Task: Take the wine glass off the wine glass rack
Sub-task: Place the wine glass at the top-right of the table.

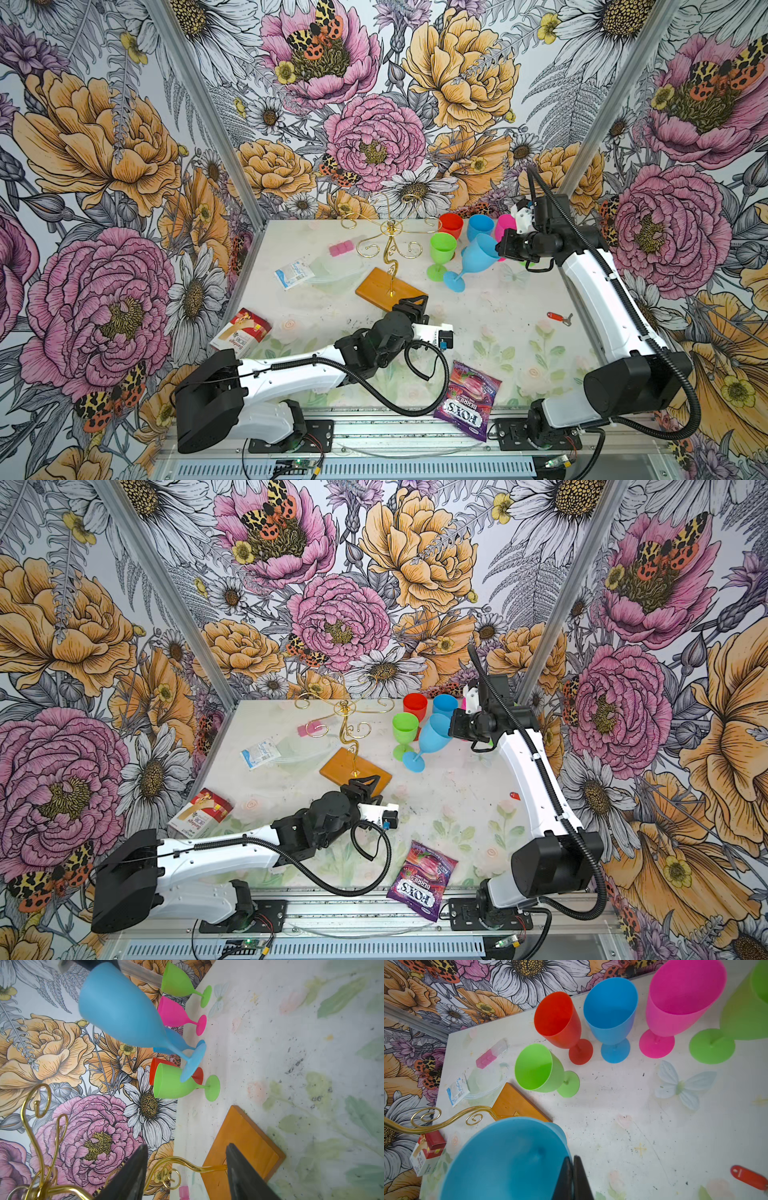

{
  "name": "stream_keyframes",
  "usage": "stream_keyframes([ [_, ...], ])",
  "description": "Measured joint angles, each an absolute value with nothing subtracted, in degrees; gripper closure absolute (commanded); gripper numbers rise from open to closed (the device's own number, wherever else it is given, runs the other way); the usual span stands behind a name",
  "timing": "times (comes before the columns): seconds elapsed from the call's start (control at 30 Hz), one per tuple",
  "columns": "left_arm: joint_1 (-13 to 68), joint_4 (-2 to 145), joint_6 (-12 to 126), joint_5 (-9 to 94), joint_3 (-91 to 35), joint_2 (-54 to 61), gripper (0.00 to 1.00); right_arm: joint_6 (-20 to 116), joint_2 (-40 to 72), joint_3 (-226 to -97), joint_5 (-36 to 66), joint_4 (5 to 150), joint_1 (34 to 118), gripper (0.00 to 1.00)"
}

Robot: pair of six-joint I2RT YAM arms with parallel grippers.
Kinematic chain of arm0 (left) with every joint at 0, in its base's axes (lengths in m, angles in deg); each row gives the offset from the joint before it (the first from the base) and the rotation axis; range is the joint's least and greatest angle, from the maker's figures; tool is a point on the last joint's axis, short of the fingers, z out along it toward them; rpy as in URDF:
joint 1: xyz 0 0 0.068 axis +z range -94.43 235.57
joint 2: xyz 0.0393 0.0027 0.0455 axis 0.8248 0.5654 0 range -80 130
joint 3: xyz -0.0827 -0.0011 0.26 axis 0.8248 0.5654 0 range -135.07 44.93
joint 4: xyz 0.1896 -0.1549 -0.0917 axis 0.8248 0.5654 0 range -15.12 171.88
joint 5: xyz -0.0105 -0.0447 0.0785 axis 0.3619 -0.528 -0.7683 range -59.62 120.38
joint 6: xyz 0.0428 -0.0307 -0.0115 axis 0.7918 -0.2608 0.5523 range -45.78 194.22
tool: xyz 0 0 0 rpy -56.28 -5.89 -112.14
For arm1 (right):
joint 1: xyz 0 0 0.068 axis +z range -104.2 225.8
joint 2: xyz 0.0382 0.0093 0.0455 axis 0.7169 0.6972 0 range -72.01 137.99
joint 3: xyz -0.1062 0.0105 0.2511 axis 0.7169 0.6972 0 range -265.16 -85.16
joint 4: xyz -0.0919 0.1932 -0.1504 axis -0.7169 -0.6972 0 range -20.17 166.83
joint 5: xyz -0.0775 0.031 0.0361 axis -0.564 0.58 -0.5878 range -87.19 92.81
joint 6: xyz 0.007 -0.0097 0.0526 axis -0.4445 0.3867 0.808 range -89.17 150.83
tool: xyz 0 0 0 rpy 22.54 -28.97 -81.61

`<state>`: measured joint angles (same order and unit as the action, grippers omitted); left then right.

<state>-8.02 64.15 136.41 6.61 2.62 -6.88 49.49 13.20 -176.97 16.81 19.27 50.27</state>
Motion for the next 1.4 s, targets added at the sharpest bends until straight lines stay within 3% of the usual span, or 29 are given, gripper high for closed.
stream_keyframes([
  [0.5, -4.3, 70.9, 98.9, 4.6, 4.7, -23.4, 0.18, 47.4, 16.7, -174.3, 4.2, 25.1, 51.9, 1.0],
  [0.83, 11.4, 78.3, 83.5, 3.9, 12.3, -35.8, 0.01, 47.2, 25.8, -174.3, 0.4, 32.3, 52.0, 1.0],
  [1.07, 21.5, 79.8, 76.1, 4.2, 14.5, -38.6, 0.01, 46.6, 27.7, -174.4, -2.7, 36.7, 52.9, 1.0],
  [1.4, 32.5, 79.3, 70.9, 5.9, 14.6, -32.8, 0.01, 45.0, 30.6, -175.4, -5.1, 39.9, 54.4, 1.0],
])
